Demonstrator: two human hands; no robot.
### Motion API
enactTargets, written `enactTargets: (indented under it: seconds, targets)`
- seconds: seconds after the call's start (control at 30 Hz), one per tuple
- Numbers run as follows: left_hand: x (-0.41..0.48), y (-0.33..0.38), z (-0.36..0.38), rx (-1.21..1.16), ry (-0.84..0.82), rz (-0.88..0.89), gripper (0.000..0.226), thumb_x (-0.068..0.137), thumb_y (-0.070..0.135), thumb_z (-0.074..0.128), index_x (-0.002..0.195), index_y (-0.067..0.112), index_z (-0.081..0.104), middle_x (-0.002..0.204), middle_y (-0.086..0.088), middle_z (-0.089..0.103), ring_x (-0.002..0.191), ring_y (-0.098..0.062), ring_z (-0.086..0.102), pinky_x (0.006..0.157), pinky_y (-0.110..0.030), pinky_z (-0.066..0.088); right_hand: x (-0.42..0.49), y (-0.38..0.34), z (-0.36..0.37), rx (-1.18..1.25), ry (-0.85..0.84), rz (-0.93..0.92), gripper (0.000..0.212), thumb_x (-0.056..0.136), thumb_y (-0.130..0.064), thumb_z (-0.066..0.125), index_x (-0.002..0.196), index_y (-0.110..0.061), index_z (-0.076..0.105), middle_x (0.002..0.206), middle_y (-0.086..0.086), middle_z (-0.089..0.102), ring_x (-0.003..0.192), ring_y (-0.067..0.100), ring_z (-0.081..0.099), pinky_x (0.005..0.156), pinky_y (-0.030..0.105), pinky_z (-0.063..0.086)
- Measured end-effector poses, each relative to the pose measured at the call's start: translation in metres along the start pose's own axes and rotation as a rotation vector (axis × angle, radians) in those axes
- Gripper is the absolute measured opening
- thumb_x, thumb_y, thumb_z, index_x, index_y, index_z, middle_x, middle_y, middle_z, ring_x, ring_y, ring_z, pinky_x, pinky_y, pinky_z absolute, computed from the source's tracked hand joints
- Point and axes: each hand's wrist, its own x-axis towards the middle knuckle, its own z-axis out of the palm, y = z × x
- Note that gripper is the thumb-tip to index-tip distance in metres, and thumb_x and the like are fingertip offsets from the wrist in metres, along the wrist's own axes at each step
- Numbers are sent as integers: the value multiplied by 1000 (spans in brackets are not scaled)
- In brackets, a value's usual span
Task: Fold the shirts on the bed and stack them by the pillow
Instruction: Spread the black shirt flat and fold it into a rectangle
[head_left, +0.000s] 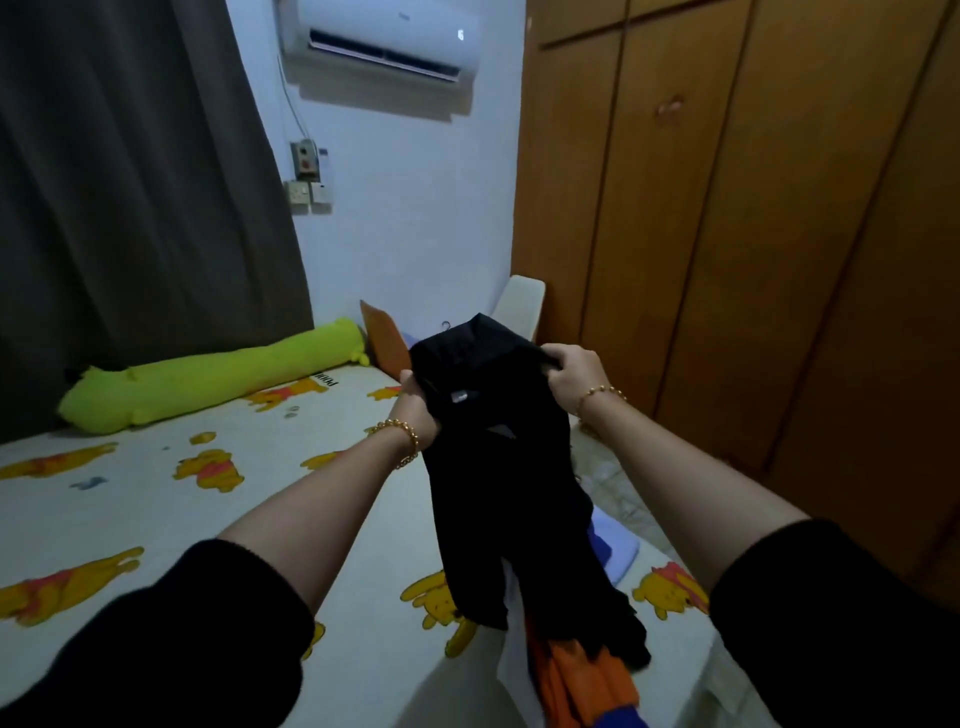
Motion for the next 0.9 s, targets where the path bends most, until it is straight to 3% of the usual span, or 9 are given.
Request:
enactTargets:
  seconds: [0.07, 0.2, 0.27, 0.37, 0.5, 0.6, 0.73, 0.8, 0.9]
  targets:
    - [9, 3, 3, 45, 3, 25, 32, 91, -3, 47, 111, 19, 35, 105, -6, 37, 95, -15, 37, 95, -32, 41, -4, 5, -5, -6, 6, 10, 28, 92, -6, 48, 107, -15, 69, 101, 10, 69, 83, 19, 53, 71, 25, 37]
    - [31, 28, 0, 46, 94, 110, 36, 90, -6, 45, 120, 13, 40, 106, -13, 46, 98, -19, 46, 94, -36, 41, 3, 10, -19, 32, 50, 28, 28, 93, -4, 45, 107, -12, 68, 102, 8, 69, 94, 25, 60, 74, 28, 42]
    - [46, 51, -11, 63, 165, 183, 43, 89, -4, 44, 130, 5, 34, 99, -16, 49, 91, -20, 43, 82, -38, 41, 19, 13, -30, 65, 86, 27, 28, 94, -5, 45, 109, -12, 67, 105, 8, 69, 95, 23, 61, 73, 26, 41]
    - [72, 97, -40, 130, 240, 310, 19, 88, -1, 37, 104, 7, 31, 83, -16, 48, 79, -25, 46, 65, -33, 33, 53, 12, -50, 154, 134, 8, 28, 94, -6, 45, 110, -13, 67, 96, 4, 68, 84, 20, 62, 64, 24, 44]
    - [100, 154, -82, 224, 410, 397, 19, 89, 1, 42, 107, -3, 48, 103, -26, 57, 95, -36, 55, 72, -36, 38, 99, -9, -74, 288, 255, -87, 26, 93, -1, 41, 98, -12, 64, 78, -2, 60, 67, 13, 52, 51, 17, 36]
    - [111, 167, -106, 274, 500, 306, 19, 87, -2, 42, 91, -12, 57, 98, -31, 61, 96, -42, 59, 72, -41, 43, 132, -30, -79, 331, 306, -145, 32, 86, 3, 37, 95, -14, 62, 81, 0, 63, 74, 17, 55, 58, 22, 41]
    - [105, 159, -141, 181, 497, 92, 23, 92, 2, 39, 89, -9, 59, 108, -28, 61, 95, -35, 58, 72, -34, 39, 162, -60, -76, 252, 222, -202, 32, 92, -7, 41, 114, -12, 64, 97, 7, 66, 84, 24, 58, 59, 25, 41]
    - [97, 149, -164, 70, 491, 63, 27, 96, 6, 37, 96, -7, 59, 112, -26, 60, 101, -34, 57, 74, -31, 39, 168, -79, -71, 149, 222, -215, 31, 96, -18, 42, 116, -13, 64, 109, 13, 67, 100, 32, 60, 75, 33, 46]
    - [73, 134, -201, 6, 432, 103, 33, 99, 16, 35, 89, -4, 59, 79, -13, 58, 80, -23, 52, 58, -23, 38, 162, -113, -58, -4, 59, -226, 32, 100, -24, 35, 98, -9, 64, 113, 21, 64, 107, 37, 56, 72, 32, 36]
